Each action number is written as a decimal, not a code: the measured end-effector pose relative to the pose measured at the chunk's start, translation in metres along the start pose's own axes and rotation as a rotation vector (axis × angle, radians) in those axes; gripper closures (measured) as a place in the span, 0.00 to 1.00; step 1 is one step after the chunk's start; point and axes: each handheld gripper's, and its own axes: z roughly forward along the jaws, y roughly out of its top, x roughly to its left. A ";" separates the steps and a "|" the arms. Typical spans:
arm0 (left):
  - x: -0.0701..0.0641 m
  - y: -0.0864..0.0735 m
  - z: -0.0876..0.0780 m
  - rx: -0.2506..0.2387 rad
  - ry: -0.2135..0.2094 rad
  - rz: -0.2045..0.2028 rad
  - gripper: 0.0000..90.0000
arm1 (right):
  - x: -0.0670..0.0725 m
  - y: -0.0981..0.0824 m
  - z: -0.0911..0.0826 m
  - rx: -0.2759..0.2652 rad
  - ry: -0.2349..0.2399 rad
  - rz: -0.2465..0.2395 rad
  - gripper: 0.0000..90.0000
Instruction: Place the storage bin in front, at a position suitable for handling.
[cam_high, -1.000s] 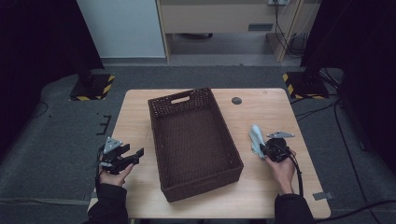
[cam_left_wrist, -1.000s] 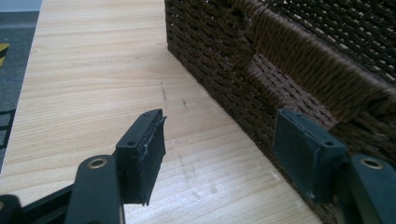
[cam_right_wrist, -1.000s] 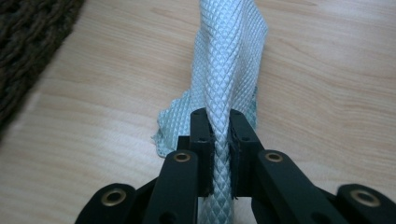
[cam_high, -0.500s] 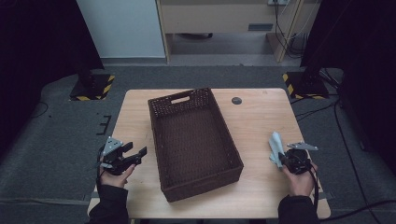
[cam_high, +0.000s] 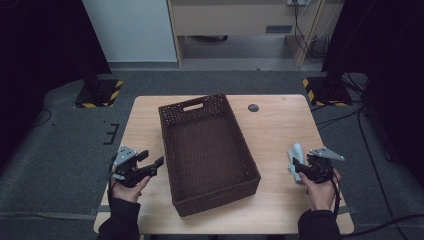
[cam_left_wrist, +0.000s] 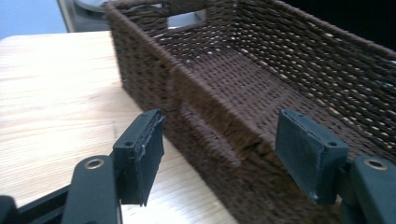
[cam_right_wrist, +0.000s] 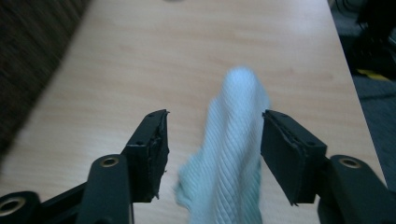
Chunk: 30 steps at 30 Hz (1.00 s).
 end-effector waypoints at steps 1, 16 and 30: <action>-0.002 0.001 0.001 0.000 -0.002 0.003 0.35 | 0.001 0.003 -0.003 -0.030 0.021 0.010 0.44; -0.020 -0.001 0.021 0.085 -0.020 0.049 0.50 | 0.059 0.038 -0.018 -0.158 0.295 -0.094 0.46; -0.025 0.005 0.035 0.106 0.034 0.102 0.61 | 0.106 0.054 0.000 -0.144 0.417 -0.173 0.50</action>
